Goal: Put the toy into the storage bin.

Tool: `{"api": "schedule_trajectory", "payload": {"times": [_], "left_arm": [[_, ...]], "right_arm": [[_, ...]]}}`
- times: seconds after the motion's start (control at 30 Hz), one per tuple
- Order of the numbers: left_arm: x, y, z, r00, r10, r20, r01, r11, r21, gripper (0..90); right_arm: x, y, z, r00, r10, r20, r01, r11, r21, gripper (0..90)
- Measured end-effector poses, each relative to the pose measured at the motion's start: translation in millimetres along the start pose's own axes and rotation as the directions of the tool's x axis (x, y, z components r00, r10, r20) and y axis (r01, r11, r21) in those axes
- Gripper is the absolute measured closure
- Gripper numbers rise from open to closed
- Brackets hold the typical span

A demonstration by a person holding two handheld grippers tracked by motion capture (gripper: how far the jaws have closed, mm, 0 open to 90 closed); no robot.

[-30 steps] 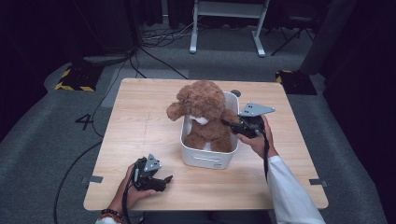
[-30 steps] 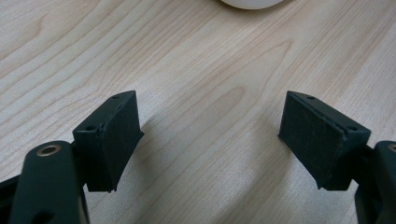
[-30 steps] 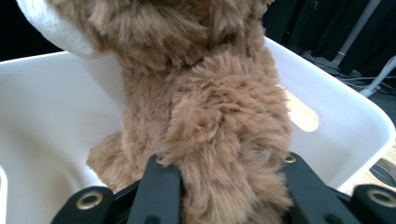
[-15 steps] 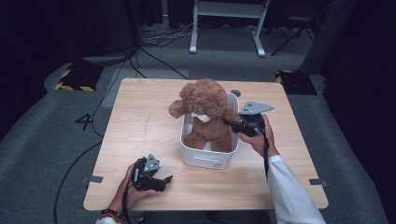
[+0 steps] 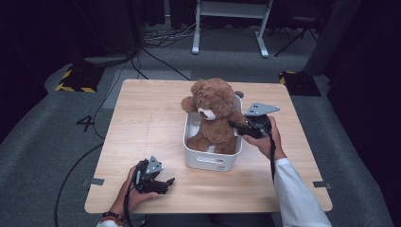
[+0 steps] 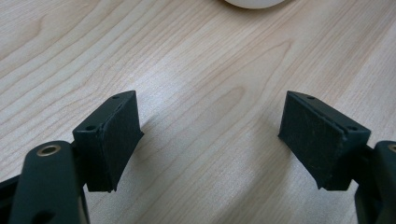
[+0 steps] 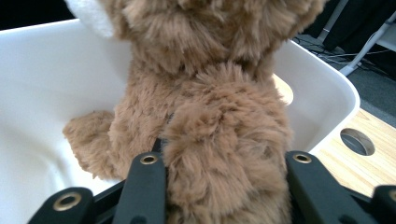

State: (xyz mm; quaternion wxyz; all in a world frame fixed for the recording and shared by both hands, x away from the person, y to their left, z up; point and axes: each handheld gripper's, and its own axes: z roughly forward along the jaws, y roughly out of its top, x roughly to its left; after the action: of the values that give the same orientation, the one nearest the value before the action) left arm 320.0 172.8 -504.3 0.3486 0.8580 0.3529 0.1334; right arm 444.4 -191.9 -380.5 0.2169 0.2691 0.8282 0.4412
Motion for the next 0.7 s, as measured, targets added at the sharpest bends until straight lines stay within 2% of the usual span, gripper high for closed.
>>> {"api": "schedule_trajectory", "payload": {"times": [0.37,0.5,0.7], "left_arm": [[0.0,0.0,0.0,1.0000,0.000,0.000,0.000,1.0000,0.000,20.6],[0.0,0.0,0.0,1.0000,0.000,0.000,0.000,1.0000,0.000,20.5],[0.0,0.0,0.0,1.0000,0.000,0.000,0.000,1.0000,0.000,20.6]], "right_arm": [[-2.8,-3.2,-1.1,0.9986,0.023,0.049,-0.023,1.000,0.006,67.0],[-0.8,-2.3,-0.9,0.9976,0.008,0.068,-0.009,1.000,0.014,65.7],[-1.0,-3.6,-1.8,0.9982,0.025,0.055,-0.025,1.000,0.000,60.9]]}}
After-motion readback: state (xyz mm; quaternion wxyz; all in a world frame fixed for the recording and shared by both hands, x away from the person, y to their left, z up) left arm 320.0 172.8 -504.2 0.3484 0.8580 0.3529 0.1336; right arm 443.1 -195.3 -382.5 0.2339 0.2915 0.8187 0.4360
